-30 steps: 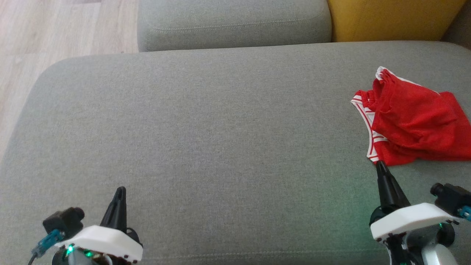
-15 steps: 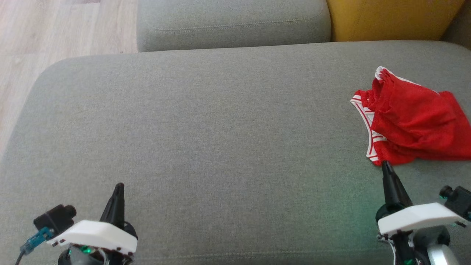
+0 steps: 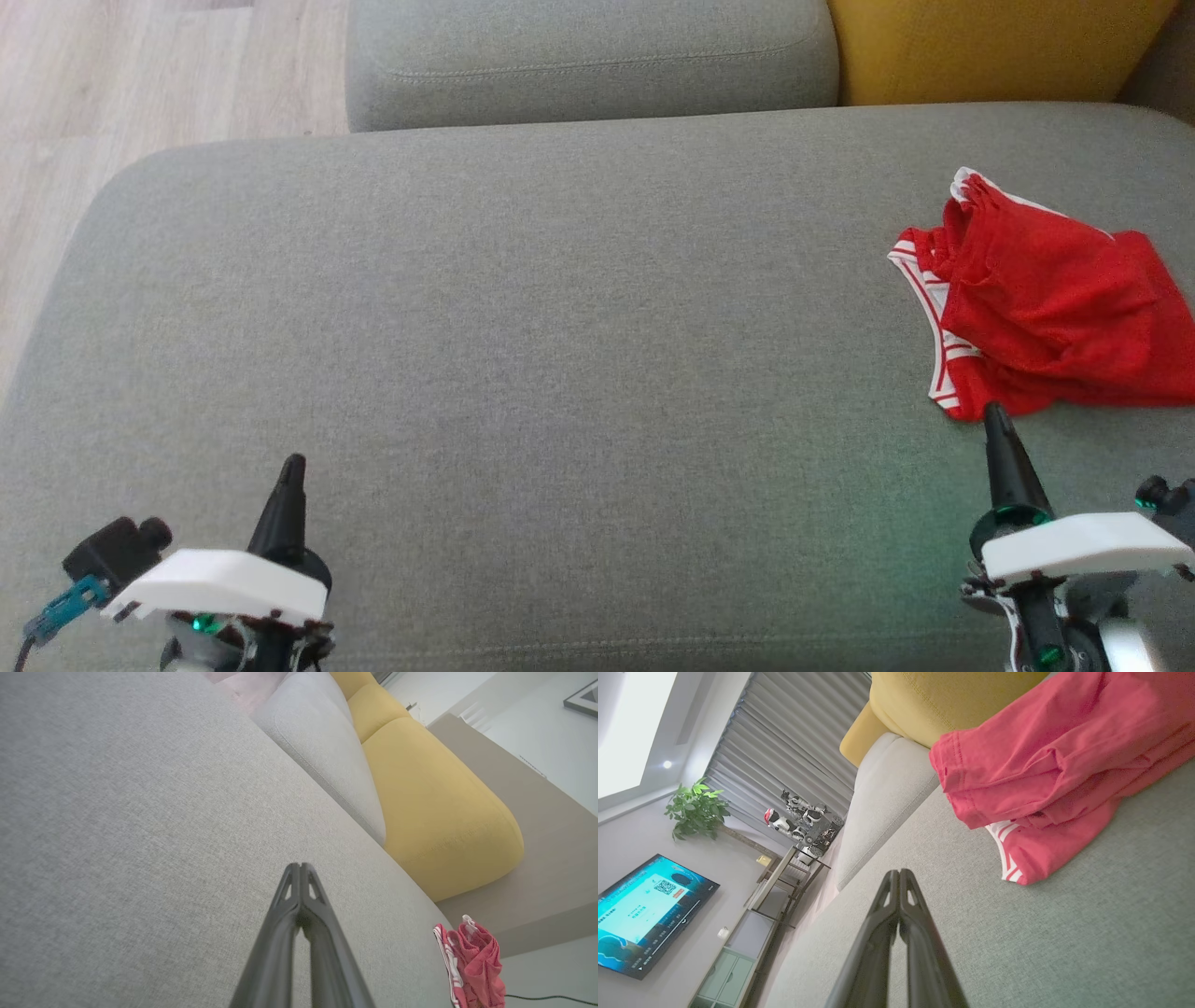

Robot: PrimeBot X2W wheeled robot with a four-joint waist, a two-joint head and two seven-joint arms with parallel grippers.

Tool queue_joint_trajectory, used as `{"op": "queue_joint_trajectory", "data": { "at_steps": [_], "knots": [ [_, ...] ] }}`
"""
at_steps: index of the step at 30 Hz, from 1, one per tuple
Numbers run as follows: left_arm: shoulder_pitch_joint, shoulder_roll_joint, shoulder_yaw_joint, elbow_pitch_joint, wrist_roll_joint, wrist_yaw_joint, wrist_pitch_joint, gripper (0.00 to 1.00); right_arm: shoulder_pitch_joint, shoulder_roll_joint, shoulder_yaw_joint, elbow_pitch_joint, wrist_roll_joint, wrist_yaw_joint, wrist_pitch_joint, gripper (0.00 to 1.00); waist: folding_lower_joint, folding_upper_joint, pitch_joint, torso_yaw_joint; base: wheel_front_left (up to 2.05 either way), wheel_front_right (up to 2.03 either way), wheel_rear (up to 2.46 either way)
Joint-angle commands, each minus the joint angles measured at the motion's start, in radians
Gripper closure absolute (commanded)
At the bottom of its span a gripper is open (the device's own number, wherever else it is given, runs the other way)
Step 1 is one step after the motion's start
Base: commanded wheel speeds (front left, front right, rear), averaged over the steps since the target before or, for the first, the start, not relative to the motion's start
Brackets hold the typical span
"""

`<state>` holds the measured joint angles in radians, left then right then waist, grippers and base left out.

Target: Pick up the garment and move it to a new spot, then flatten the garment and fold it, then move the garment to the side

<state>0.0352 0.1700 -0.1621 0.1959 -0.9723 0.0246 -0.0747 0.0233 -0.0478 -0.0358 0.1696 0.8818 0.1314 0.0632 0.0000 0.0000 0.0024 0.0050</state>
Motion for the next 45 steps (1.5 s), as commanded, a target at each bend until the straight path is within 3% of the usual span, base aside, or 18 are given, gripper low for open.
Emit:
{"op": "queue_joint_trajectory", "data": {
  "at_steps": [1, 45],
  "knots": [
    [-0.057, 0.006, 0.039, -0.026, -0.031, -0.011, 0.007, 1.0, -0.058, -0.018, 0.004, -0.027, 0.039, 0.0, 0.005, 1.0, 0.0, 0.0, 0.0, 0.0, 0.0, 0.0, 0.0],
    [-0.118, -0.071, 0.191, 0.028, -0.488, -0.116, 0.122, 1.0, -0.11, -0.02, -0.038, 0.046, 0.554, -0.001, 0.023, 1.0, 0.0, 0.0, 0.001, -0.004, 0.0, 0.0, 0.0]
  ]
}}
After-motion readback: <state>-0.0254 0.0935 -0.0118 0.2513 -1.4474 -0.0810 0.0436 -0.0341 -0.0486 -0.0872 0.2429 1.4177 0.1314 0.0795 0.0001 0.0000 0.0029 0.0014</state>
